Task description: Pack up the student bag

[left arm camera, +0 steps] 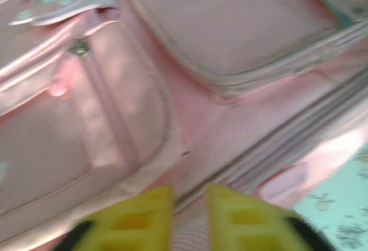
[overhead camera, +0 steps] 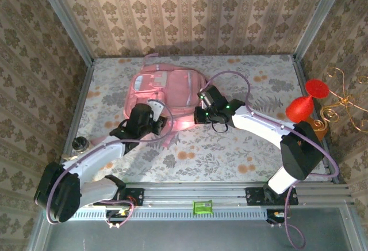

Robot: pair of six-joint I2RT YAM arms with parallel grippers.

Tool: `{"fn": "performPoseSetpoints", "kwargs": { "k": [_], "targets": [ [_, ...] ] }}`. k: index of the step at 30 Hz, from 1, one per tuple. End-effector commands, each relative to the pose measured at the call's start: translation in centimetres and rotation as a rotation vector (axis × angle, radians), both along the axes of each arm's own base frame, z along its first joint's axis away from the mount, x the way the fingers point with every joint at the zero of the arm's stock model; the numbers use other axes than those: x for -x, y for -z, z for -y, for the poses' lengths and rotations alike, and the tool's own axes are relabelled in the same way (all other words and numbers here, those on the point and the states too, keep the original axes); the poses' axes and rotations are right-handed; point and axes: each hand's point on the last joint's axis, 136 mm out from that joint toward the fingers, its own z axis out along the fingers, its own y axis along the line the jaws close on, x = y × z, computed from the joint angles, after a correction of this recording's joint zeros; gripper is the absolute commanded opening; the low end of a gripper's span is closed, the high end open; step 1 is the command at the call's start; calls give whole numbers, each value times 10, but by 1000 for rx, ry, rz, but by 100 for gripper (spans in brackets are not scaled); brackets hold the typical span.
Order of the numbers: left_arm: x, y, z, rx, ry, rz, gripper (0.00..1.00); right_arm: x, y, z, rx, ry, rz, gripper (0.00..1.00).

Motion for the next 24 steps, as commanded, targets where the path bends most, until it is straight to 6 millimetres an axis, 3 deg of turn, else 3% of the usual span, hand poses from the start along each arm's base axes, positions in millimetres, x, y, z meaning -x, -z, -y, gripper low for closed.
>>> {"fn": "performPoseSetpoints", "kwargs": {
  "k": [1,8,14,19,24],
  "targets": [
    [10,-8,30,-6,163,65,49,4,-37,-24,-143,-91,42,0],
    [9,8,60,-196,277,125,67,11,-59,-39,-235,-140,29,0],
    [-16,20,63,-291,205,129,67,15,-61,-40,-254,-147,20,0],
    [-22,22,64,-283,187,164,54,18,-55,-35,-252,-139,9,0],
    [-25,27,55,-312,160,166,25,17,-48,-29,-249,-125,-1,0]
  ]
}}
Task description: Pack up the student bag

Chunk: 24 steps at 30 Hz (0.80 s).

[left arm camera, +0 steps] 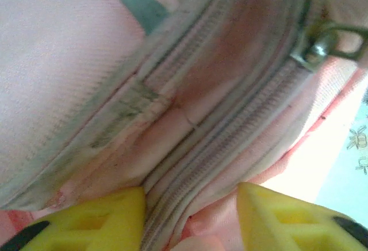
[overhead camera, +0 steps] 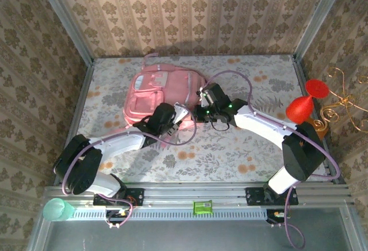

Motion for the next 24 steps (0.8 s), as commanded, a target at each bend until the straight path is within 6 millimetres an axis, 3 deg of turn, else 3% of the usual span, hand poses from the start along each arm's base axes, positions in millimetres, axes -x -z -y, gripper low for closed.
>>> {"fn": "performPoseSetpoints", "kwargs": {
  "k": [1,3,13,24],
  "targets": [
    [-11,-4,-3,3,-29,44,18,10,-31,-11,-107,-60,35,0],
    [-10,-7,-5,11,-36,41,0,8,-27,-7,-102,-47,28,0],
    [4,-24,-19,62,-2,75,0,-1,-9,23,50,17,56,0],
    [1,-33,-50,115,-90,83,0,-16,9,67,321,129,101,0]
  ]
}}
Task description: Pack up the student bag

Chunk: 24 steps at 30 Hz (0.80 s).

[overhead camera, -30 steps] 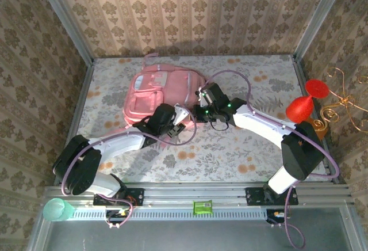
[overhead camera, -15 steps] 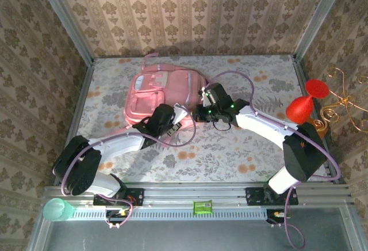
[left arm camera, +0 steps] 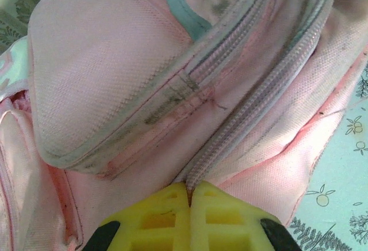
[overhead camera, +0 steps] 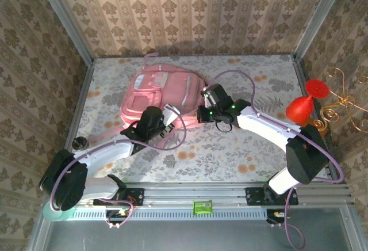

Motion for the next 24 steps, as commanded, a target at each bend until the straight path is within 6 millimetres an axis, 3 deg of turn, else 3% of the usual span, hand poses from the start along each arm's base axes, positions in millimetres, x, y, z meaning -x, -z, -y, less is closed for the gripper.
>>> {"fn": "performPoseSetpoints", "kwargs": {
  "k": [1,6,11,14,16,20,24],
  "targets": [
    [-12,-13,-24,28,-110,35,0,-5,3,34,168,77,20,0],
    [-15,-11,-38,61,-170,13,0,-13,-6,38,210,79,54,0],
    [-21,-13,-57,75,-258,16,0,-5,-26,10,78,-29,63,0],
    [-13,-22,-45,140,-193,9,28,5,-44,-13,-30,-106,77,0],
    [-8,-31,-36,193,-151,-2,40,13,-56,-25,-80,-148,91,0],
    [7,-51,-18,274,-53,8,52,23,-73,-41,-153,-196,98,0],
    [23,-65,1,236,52,83,59,28,-83,-50,-182,-219,100,0]
  ]
}}
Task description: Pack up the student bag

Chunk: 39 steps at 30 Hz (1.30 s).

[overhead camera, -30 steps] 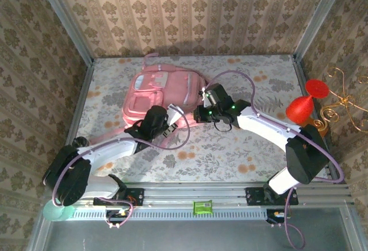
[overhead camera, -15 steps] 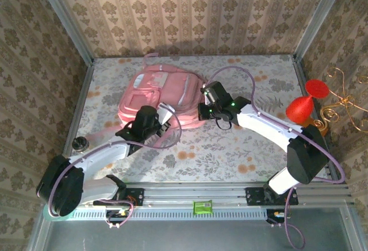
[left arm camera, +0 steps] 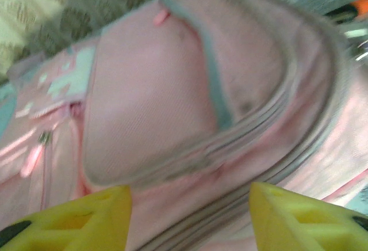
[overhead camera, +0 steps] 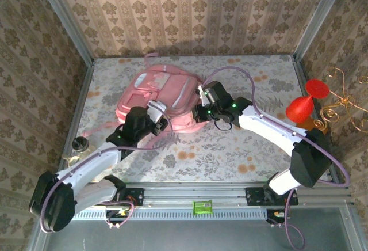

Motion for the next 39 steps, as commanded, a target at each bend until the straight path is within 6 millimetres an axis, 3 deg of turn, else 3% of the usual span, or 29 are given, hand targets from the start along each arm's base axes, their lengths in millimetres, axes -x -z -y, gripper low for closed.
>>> {"fn": "performPoseSetpoints", "kwargs": {
  "k": [1,7,13,16,21,23,27,30,36,39],
  "targets": [
    [11,-16,18,-2,90,74,61,7,-47,-19,-123,-56,55,0],
    [12,-8,43,-140,183,106,66,10,-53,-29,-157,-75,47,0],
    [-5,12,53,-233,163,99,62,14,-57,-36,-189,-90,42,0],
    [-11,18,52,-252,142,90,49,16,-52,-36,-195,-95,26,0],
    [-10,21,45,-254,127,94,9,15,-38,-24,-138,-58,33,0],
    [-9,18,42,-242,126,104,0,11,-27,-16,-89,-28,39,0],
    [1,9,42,-175,158,114,0,2,-7,0,14,33,51,0],
    [6,1,41,-106,175,114,0,-1,-1,1,27,36,51,0],
    [8,-7,39,-21,178,96,0,6,2,-34,-146,-83,55,0],
    [8,-9,41,2,181,86,0,2,9,-40,-191,-81,63,0]
  ]
}}
